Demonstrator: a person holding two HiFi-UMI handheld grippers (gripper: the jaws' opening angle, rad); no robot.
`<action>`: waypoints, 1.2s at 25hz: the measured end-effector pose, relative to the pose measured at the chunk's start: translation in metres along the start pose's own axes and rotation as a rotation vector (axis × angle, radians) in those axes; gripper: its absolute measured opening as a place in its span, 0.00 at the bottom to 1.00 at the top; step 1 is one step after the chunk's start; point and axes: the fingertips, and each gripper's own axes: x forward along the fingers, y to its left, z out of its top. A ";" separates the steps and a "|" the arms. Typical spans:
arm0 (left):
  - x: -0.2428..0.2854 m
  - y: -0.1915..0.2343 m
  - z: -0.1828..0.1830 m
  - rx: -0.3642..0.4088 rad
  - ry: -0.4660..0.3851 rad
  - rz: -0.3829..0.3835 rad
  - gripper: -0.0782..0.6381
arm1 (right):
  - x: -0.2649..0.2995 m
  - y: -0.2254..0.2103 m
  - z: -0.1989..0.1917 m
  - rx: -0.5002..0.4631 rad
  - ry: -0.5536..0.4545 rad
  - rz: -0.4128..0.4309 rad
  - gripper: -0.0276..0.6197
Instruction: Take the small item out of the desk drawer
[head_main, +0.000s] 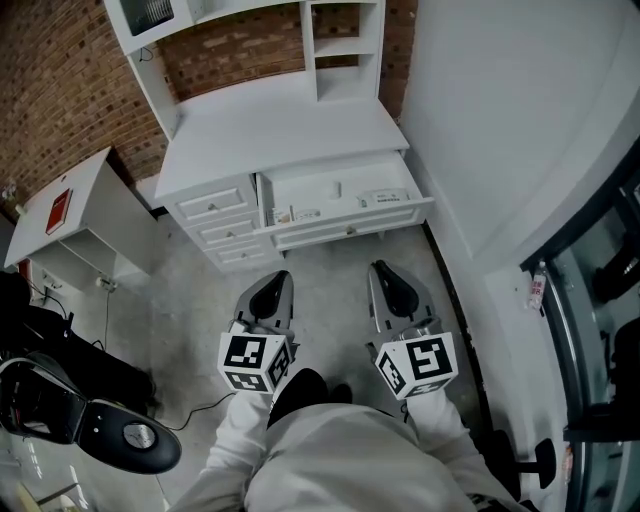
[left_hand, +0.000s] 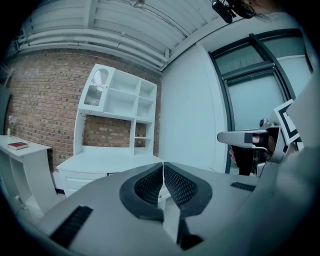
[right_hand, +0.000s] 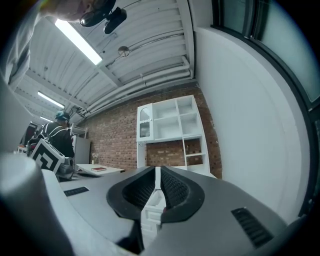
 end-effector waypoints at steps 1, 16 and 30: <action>0.001 0.001 0.000 0.001 0.005 0.000 0.14 | 0.002 -0.001 -0.001 0.003 0.004 -0.003 0.12; 0.053 0.043 -0.003 -0.003 0.012 0.016 0.14 | 0.060 -0.032 -0.020 0.041 0.078 -0.036 0.35; 0.159 0.116 -0.002 -0.039 0.031 -0.028 0.14 | 0.178 -0.074 -0.042 0.092 0.131 -0.084 0.38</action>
